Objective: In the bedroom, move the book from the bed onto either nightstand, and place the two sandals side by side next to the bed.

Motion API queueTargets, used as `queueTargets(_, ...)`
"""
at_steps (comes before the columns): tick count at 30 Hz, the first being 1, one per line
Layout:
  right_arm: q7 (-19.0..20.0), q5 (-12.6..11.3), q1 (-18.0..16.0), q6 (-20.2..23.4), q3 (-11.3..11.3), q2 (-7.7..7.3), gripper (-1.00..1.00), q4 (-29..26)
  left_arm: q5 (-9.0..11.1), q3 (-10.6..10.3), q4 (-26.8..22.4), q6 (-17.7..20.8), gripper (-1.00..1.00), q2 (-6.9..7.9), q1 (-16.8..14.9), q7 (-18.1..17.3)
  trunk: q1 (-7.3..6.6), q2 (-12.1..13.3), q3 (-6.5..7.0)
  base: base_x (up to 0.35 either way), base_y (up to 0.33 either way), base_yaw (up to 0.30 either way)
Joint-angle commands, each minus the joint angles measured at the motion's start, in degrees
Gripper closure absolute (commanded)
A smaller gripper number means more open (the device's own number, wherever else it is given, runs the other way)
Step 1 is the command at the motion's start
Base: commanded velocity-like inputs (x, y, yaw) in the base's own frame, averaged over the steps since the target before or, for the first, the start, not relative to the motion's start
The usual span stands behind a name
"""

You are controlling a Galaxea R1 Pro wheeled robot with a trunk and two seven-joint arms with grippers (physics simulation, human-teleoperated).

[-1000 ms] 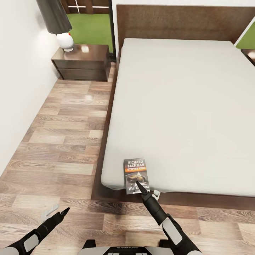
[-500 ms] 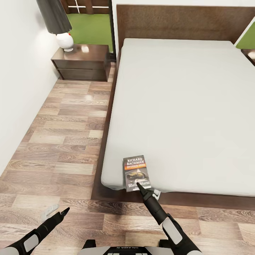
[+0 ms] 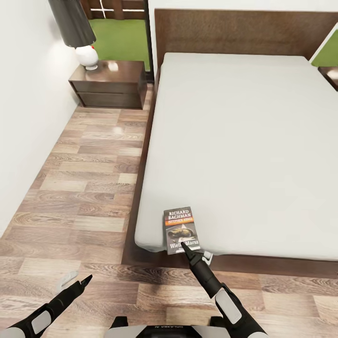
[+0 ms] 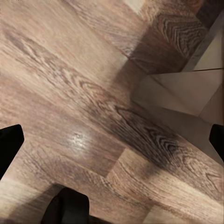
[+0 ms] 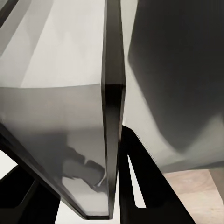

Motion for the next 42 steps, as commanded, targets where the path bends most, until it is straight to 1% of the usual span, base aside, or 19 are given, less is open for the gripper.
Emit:
queueTargets(1,0.15,-0.58,-0.02,0.69,0.01,0.00,1.00,0.02,0.31,-0.49,0.07,-0.29,-1.00,0.01,-0.03,-0.15,-0.23,0.40,0.16,0.000,0.000,0.000)
queueTargets(21,0.08,-0.52,-0.02,0.61,0.01,0.00,1.00,0.05,0.30,-0.49,0.07,-0.29,-1.00,0.01,-0.03,-0.15,-4.62,8.42,3.75,0.000,0.000,0.000)
queueTargets(37,0.05,0.10,-0.02,1.86,0.49,0.00,1.00,-0.49,0.30,-0.51,0.07,-0.29,-1.00,0.01,-0.03,-0.15,-8.13,14.84,6.62,0.000,0.000,0.000)
queueTargets(39,0.04,0.12,-0.02,4.20,0.52,0.00,1.00,-0.63,0.30,-0.54,0.07,-0.29,-1.00,0.01,-0.03,-0.15,-8.57,15.64,6.98,0.000,0.000,0.000)
queueTargets(41,0.00,0.16,-0.02,9.02,0.48,0.00,1.00,-1.98,0.30,-0.56,0.07,-0.29,-1.00,0.01,-0.03,-0.15,-9.01,16.44,7.34,0.000,0.000,0.000)
queueTargets(42,-0.04,0.19,-0.02,10.55,0.47,0.00,1.00,-2.63,0.30,-0.56,0.07,-0.29,-1.00,0.01,-0.03,-0.15,-9.23,16.84,7.52,0.000,0.000,0.000)
